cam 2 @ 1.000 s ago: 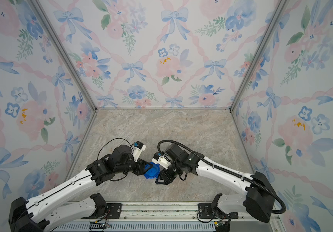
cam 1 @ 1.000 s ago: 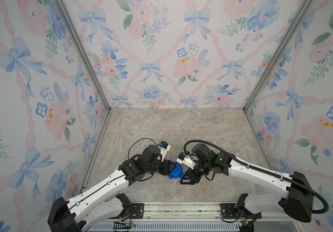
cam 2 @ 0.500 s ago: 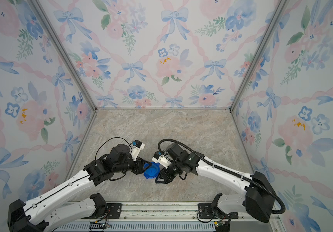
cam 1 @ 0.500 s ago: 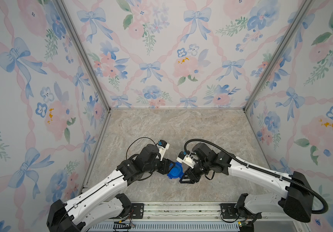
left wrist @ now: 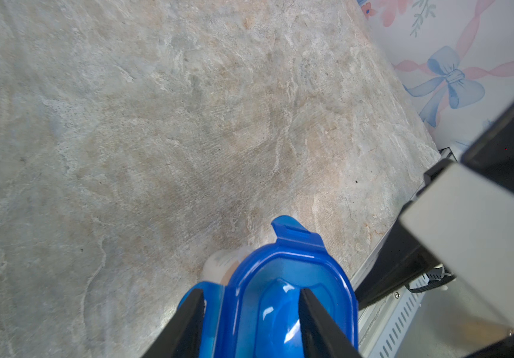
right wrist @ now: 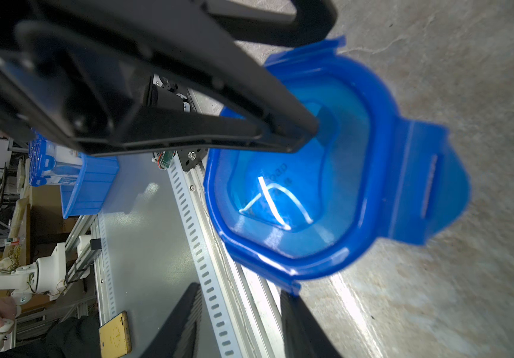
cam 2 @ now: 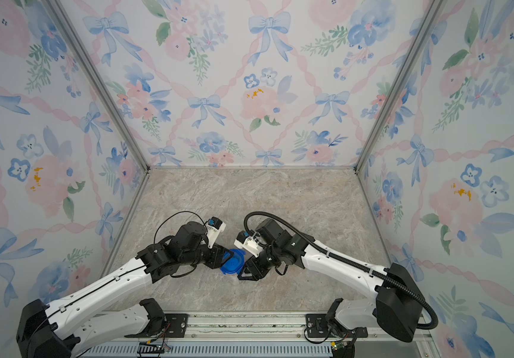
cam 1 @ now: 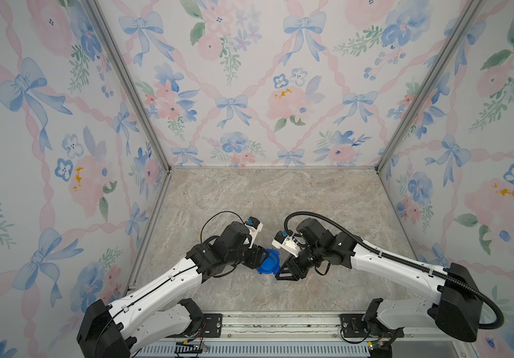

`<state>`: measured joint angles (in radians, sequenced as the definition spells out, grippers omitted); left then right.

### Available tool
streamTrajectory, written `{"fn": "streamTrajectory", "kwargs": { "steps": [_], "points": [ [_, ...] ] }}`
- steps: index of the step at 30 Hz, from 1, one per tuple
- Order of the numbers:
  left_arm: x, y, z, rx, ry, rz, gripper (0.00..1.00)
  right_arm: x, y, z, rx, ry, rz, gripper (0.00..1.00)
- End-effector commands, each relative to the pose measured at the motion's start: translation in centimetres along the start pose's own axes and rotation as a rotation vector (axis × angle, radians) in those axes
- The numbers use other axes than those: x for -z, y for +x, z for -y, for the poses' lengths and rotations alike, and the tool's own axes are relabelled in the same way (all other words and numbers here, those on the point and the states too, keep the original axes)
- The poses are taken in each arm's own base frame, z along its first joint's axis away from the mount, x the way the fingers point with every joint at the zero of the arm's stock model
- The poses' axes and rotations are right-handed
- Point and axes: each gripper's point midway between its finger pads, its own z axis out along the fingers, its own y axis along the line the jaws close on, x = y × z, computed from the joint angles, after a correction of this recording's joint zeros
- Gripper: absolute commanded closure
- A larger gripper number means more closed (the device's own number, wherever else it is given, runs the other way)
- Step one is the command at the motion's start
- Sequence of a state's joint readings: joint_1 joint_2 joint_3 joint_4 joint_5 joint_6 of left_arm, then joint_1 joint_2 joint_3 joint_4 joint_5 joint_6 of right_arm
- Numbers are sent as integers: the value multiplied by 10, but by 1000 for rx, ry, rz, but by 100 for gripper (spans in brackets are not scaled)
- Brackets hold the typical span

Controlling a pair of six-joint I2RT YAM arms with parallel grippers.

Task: Pack away toiletry kits
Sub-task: Close the fastener on the container.

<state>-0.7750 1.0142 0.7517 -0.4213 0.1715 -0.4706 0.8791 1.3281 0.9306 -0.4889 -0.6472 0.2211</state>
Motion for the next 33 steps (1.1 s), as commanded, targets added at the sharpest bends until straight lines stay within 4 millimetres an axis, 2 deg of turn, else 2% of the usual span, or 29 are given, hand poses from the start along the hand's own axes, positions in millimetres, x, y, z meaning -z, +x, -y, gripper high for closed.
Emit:
{"fn": "streamTrajectory", "kwargs": {
  "steps": [1,13,28,33],
  "points": [
    [0,5,-2,-14,-6,-27,49,-2,-9,4,0,-13,32,56],
    [-2,20,0,24,25,-62,54,-6,-15,9,-10,-10,38,57],
    [-10,35,-4,79,26,-113,63,-8,-42,6,-10,-54,130,57],
    [-9,34,-6,88,15,-103,63,-7,-44,6,-9,-57,133,57]
  ]
}}
